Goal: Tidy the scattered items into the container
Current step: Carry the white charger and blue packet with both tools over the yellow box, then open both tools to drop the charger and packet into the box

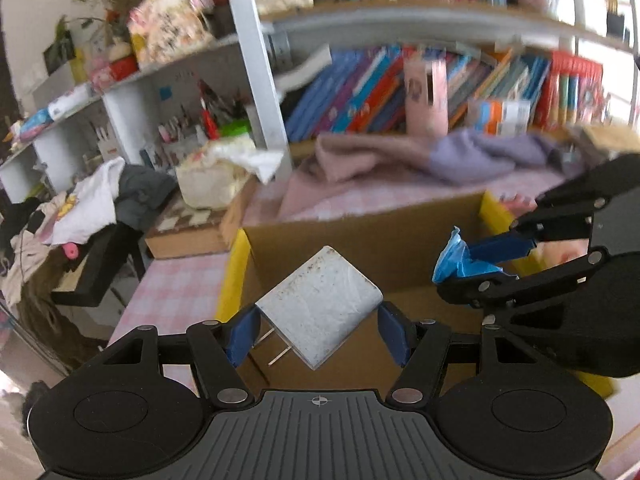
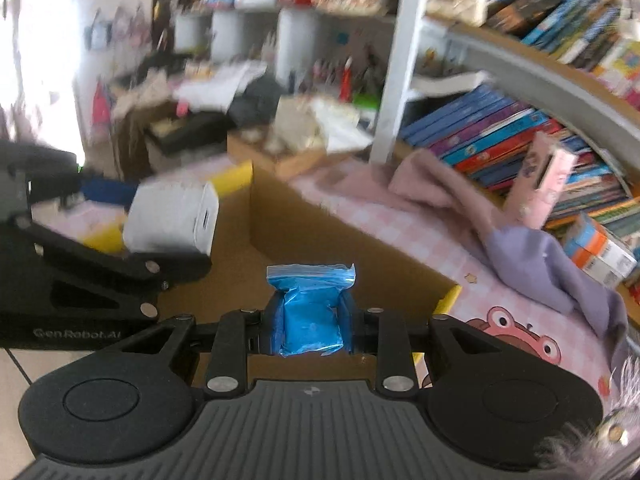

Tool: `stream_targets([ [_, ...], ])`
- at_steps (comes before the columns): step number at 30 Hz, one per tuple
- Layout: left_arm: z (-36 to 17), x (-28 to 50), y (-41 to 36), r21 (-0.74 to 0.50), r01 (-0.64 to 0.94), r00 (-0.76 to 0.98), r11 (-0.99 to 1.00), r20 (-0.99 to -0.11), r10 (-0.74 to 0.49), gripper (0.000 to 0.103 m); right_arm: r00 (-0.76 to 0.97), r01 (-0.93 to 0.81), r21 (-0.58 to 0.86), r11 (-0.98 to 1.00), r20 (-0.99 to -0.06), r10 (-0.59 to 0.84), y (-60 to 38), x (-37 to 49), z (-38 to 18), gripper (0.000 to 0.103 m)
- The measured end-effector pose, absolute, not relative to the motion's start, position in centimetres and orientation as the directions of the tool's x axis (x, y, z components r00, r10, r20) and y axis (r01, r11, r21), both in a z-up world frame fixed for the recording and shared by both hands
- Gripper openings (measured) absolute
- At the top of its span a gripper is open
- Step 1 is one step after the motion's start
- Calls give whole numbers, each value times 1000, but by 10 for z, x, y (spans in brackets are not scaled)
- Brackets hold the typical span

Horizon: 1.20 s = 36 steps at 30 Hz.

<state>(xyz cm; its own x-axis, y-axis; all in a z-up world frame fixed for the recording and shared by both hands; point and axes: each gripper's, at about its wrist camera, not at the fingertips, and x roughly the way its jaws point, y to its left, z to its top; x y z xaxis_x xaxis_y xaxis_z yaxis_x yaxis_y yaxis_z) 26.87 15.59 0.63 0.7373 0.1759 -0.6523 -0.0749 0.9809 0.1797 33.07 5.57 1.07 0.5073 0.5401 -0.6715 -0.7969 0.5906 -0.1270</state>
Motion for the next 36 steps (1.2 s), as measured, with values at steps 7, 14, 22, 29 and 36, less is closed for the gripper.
stream_targets([
  [7, -25, 295, 163, 207, -28, 644, 978, -745, 176, 64, 391, -880, -166, 444, -784, 481, 81, 343, -28, 26],
  [14, -28, 299, 168, 223, -6, 605, 975, -776, 181, 65, 341, -903, -140, 405, -808, 480, 93, 337, -32, 26],
  [22, -28, 303, 167, 236, 10, 588, 972, -787, 185, 68, 314, -909, -119, 399, -826, 469, 97, 338, -31, 26],
  [29, -22, 294, 173, 242, -46, 607, 969, -764, 219, 84, 350, -894, -140, 426, -811, 468, 95, 336, -28, 41],
  [36, 1, 265, 171, 221, -82, 681, 972, -700, 217, 86, 415, -869, -143, 474, -732, 541, 76, 319, -11, 58],
])
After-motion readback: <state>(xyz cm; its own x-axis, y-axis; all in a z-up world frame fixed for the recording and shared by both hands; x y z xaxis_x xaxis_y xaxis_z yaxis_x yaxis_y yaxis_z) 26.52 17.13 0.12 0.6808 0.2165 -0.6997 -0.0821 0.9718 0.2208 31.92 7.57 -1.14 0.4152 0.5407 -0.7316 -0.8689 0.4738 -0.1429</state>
